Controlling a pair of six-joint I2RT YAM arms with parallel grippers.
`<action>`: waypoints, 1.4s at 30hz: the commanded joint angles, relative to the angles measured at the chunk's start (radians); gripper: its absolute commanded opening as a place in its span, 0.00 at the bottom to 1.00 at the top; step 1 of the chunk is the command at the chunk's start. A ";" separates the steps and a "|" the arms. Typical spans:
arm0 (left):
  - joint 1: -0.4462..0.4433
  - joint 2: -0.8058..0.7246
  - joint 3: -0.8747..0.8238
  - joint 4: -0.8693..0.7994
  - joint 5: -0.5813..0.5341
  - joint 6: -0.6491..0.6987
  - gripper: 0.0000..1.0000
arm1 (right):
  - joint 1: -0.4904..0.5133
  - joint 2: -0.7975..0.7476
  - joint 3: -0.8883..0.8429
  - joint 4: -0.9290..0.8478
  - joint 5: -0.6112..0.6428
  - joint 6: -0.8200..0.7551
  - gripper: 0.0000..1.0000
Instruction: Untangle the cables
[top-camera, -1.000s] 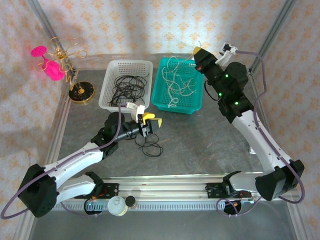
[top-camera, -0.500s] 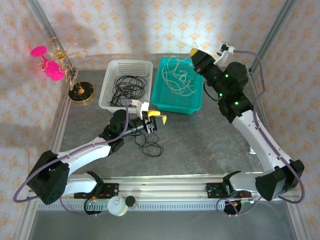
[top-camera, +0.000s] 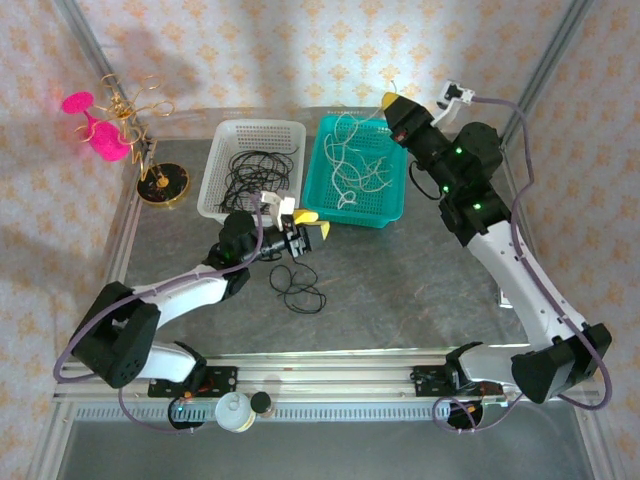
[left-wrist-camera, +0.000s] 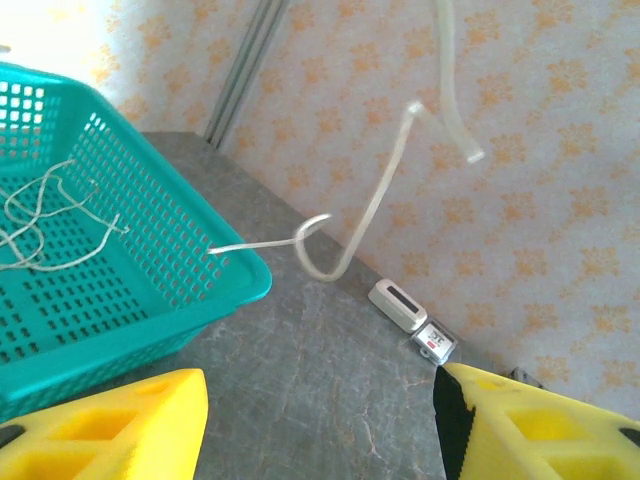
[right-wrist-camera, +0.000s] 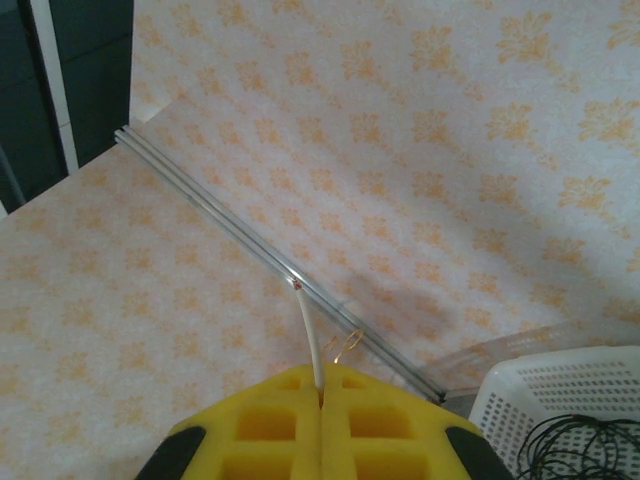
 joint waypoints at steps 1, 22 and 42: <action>0.008 0.033 0.019 0.165 0.122 0.047 0.62 | 0.003 -0.029 0.040 0.028 -0.045 0.029 0.00; 0.041 0.250 0.115 0.572 0.232 0.031 0.68 | 0.012 -0.052 0.100 -0.002 -0.081 0.040 0.00; 0.042 0.357 0.291 0.610 0.242 -0.030 0.69 | 0.044 -0.035 0.132 -0.004 -0.096 0.047 0.00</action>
